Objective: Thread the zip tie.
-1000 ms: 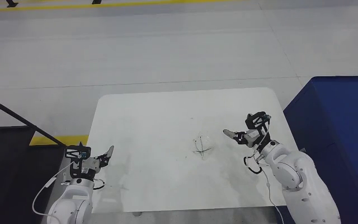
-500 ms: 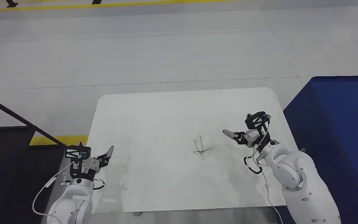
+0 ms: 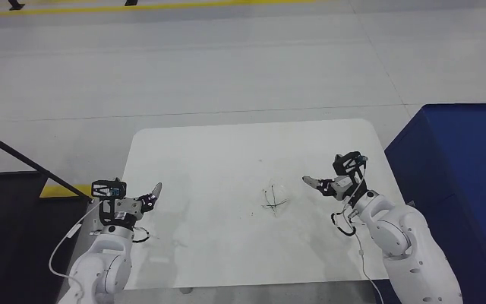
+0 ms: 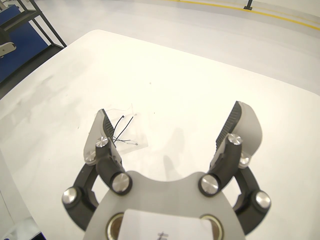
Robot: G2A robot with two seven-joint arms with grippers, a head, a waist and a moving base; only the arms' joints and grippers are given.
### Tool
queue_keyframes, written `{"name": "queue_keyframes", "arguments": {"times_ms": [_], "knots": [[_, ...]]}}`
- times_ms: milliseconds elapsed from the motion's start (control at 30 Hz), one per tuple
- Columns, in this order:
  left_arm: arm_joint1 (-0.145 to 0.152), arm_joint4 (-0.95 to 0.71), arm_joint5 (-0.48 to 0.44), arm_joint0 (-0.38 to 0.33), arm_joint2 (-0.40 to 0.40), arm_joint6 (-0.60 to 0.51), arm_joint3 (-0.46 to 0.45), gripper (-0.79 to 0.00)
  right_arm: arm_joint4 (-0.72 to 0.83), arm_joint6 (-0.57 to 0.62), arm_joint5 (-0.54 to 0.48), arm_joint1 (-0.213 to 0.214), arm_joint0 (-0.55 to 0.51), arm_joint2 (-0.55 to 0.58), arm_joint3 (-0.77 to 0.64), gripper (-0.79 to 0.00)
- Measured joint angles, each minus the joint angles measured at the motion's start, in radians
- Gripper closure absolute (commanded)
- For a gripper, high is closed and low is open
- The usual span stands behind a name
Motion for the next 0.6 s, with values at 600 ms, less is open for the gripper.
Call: {"name": "queue_keyframes", "arguments": {"times_ms": [600], "knots": [[0.019,0.049,-0.292,0.058,-0.036,0.003,-0.097,-0.785,-0.174,0.053,0.008,0.007,-0.009,-0.027,-0.114,-0.785]]}}
